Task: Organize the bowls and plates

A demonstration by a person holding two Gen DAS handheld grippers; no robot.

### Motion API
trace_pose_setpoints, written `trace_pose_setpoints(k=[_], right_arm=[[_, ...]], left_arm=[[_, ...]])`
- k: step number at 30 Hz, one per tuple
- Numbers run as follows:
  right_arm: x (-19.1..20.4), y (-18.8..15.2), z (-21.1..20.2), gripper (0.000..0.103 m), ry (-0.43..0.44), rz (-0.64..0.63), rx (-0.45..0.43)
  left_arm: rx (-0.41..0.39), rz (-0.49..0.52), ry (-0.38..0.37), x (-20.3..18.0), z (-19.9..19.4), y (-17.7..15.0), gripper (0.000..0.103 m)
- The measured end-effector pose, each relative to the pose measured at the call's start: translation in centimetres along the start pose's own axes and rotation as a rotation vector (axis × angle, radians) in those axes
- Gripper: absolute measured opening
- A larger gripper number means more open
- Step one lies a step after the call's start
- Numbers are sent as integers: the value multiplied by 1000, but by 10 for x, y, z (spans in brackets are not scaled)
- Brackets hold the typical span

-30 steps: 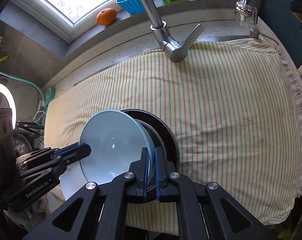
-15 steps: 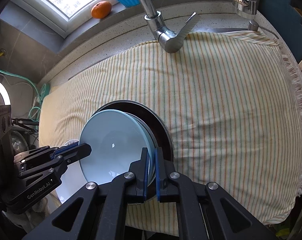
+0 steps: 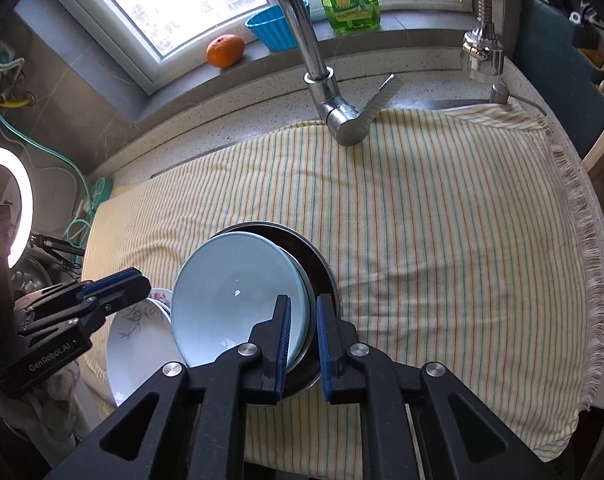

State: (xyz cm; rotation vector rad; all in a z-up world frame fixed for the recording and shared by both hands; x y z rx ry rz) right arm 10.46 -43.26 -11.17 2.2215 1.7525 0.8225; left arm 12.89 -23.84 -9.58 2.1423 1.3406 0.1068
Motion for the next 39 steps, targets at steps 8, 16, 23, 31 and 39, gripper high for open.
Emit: trace_pose_setpoints(k=[8, 16, 23, 31, 39], right_arm=[[-8, -29, -28, 27, -26, 23, -154], [-17, -51, -51, 27, -42, 84, -263], [-17, -47, -47, 28, -73, 69, -261], [-26, -43, -23, 28, -66, 84, -221], [-28, -42, -2, 27, -29, 119, -189]], left_arm=[[-95, -39, 73, 23, -31, -23, 41], [-108, -125, 87, 34, -40, -43, 41], [-77, -118, 86, 28, -20, -47, 40], [-23, -130, 62, 23, 8, -39, 23], [30, -131, 35, 20, 26, -31, 10]])
Point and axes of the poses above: each gripper's, at about its wrist camera, not at the fingertips, and z roughly the way its jaws point, x to its left, y to its top, the point moved 5 cm from there along z, roughly the way its jaws point, and after that the axes turned 6 degrees about -x, right-handed, at the moved point
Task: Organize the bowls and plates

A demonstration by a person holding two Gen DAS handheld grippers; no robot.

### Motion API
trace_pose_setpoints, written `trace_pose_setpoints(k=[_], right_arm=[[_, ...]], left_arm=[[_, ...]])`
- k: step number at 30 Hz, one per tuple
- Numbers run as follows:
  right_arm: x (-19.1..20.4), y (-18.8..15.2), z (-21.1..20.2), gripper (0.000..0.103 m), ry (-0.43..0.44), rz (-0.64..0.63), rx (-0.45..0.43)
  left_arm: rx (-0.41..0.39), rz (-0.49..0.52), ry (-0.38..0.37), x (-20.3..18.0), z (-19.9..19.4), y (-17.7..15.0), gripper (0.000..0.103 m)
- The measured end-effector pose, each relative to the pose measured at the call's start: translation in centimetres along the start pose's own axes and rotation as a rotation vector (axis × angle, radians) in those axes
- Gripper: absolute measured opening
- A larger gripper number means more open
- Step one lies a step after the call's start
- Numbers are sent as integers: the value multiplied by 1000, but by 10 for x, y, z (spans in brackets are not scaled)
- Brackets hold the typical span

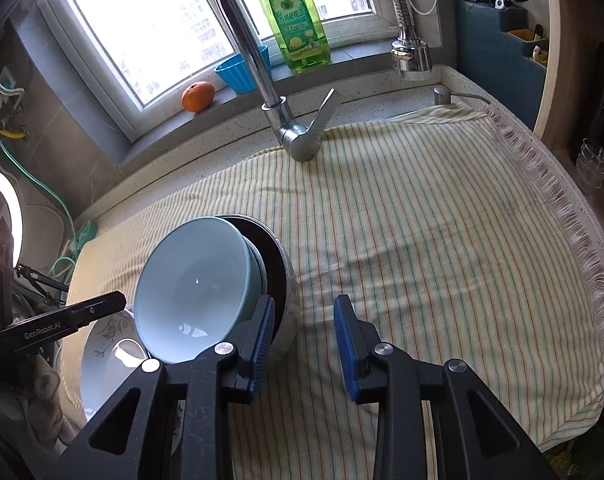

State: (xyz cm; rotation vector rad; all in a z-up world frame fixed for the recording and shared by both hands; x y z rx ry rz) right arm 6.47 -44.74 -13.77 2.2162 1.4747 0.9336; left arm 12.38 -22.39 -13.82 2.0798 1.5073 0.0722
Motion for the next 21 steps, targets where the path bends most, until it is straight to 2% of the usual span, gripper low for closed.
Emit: trace_pose_setpoints(k=[7, 21], right_arm=[[-4, 1, 10, 21, 24, 43, 17], [-3, 5, 22, 16, 31, 44, 46]], left_arm=[[47, -4, -22, -3, 11, 4, 10], [50, 32, -37, -12, 13, 13, 10]])
Point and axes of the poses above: each gripper's, at about its wrist camera, not at the fingertips, and z roughly the way its jaws point, x to its left, y to its top, the point moved 5 cm from there along z, roughly the way its jaws point, and after that the axes turned 6 degrees about -x, right-handed, at the moved point
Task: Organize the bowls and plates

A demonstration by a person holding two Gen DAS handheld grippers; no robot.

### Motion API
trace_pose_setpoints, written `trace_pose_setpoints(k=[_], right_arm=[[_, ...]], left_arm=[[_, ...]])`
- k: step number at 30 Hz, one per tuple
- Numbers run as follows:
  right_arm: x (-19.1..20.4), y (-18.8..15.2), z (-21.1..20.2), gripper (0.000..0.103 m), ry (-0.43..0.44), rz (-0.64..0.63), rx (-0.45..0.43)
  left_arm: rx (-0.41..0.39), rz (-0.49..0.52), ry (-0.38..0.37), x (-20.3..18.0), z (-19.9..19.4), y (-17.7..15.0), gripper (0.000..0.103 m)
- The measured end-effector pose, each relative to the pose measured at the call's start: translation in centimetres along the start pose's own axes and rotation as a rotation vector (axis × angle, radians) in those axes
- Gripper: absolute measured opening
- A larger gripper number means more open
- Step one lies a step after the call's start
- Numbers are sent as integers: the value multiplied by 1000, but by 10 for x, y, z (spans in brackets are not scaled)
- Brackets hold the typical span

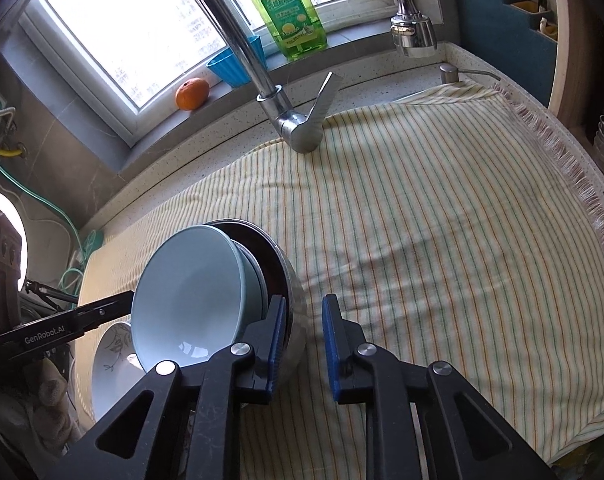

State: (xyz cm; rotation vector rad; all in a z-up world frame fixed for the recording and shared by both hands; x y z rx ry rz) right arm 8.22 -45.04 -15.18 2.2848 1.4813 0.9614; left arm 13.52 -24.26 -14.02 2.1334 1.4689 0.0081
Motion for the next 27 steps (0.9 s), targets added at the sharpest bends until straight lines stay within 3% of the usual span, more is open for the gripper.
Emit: trace_pose_setpoints(k=[15, 27], right_arm=[[6, -5, 8, 8, 30, 0, 47], [6, -5, 9, 8, 22, 17, 61]], left_arm=[[56, 6, -8, -5, 21, -8, 7], [45, 8, 13, -7, 21, -7, 7]])
Point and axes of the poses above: each gripper's, at about its wrist camera, not at the fingertips, and z roughly the way its jaws point, x to its left, y to its top, the point moved 5 cm from there along z, roughly the way its jaws point, and after that the axes turned 6 degrees about -x, right-handed, at the moved point
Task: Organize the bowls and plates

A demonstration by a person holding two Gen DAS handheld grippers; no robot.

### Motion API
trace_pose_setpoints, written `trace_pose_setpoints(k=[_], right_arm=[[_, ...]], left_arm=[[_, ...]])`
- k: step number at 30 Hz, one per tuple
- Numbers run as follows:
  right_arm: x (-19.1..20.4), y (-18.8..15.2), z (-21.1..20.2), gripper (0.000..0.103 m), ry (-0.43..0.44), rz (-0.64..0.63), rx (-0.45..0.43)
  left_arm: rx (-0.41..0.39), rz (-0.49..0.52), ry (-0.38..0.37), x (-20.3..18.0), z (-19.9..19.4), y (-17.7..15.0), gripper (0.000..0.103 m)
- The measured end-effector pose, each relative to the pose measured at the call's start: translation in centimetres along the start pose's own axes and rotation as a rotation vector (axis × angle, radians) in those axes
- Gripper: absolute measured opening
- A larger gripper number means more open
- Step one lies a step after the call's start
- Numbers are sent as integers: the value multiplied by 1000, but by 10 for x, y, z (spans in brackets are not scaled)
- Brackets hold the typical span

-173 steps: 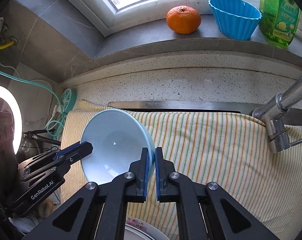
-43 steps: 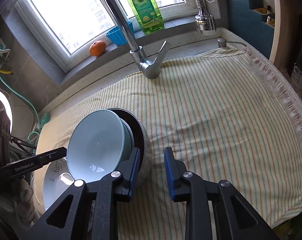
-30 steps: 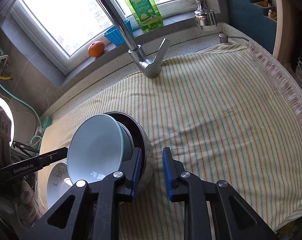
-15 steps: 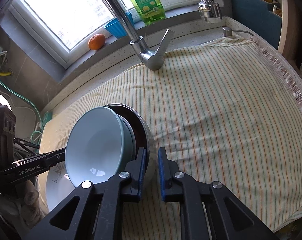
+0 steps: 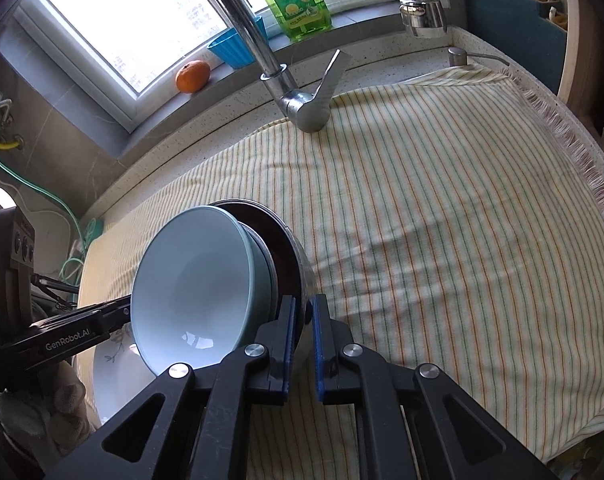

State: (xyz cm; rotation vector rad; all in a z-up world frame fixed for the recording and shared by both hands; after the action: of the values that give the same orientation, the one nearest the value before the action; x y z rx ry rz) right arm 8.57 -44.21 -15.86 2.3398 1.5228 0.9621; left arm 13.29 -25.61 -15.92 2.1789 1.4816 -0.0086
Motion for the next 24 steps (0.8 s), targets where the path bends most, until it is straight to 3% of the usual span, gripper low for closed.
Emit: trace_pose_setpoints(k=[11, 24], right_arm=[[-1, 2, -4, 8, 11, 26, 22], [17, 9, -29, 8, 35, -3, -20]], left_arm=[[-25, -5, 5, -3, -9, 2, 7], [-92, -10, 7, -4, -40, 2, 7]])
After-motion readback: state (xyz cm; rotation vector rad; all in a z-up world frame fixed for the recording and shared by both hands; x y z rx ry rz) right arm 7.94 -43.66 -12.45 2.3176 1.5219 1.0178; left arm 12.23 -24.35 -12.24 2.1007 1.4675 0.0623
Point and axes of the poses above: each gripper's, at about its wrist camera, not at the fingertips, and z roughly the way its jaws point, x to its left, y to its top, the point moved 5 cm from there along z, roughly the way its jaws point, and after that the axes turned 6 degrees about -x, right-handed, at the moved point
